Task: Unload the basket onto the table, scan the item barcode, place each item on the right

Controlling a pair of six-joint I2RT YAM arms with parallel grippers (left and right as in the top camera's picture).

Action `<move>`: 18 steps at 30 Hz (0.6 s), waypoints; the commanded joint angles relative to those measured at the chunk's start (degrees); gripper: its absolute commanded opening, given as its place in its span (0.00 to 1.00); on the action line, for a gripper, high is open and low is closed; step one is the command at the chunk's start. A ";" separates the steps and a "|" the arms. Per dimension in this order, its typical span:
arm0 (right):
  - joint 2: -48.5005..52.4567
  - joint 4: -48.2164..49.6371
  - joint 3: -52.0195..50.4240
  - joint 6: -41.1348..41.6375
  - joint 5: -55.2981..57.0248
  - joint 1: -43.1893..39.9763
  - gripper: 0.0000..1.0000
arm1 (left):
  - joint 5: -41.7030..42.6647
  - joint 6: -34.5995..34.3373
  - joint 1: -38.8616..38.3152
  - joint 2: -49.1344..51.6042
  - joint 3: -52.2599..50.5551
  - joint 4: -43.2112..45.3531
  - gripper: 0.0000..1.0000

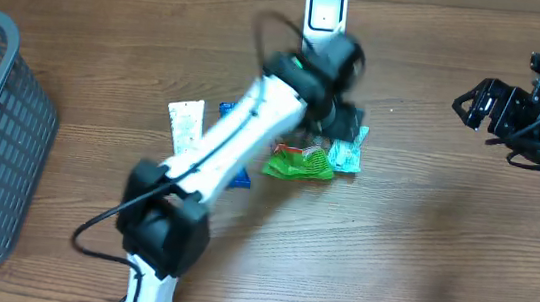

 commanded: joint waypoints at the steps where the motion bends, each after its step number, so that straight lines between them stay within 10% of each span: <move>1: 0.11 2.86 -4.15 -0.24 -5.27 1.16 0.99 | -9.40 0.50 5.75 -3.02 17.86 -12.94 0.83; 6: 0.33 10.03 -12.02 3.41 -6.60 5.20 0.96 | -10.60 0.50 10.27 -3.56 31.54 -24.33 0.85; 18: 1.20 42.47 -40.81 33.77 -4.57 17.27 0.81 | -18.95 1.09 16.35 -3.54 28.83 -24.72 1.00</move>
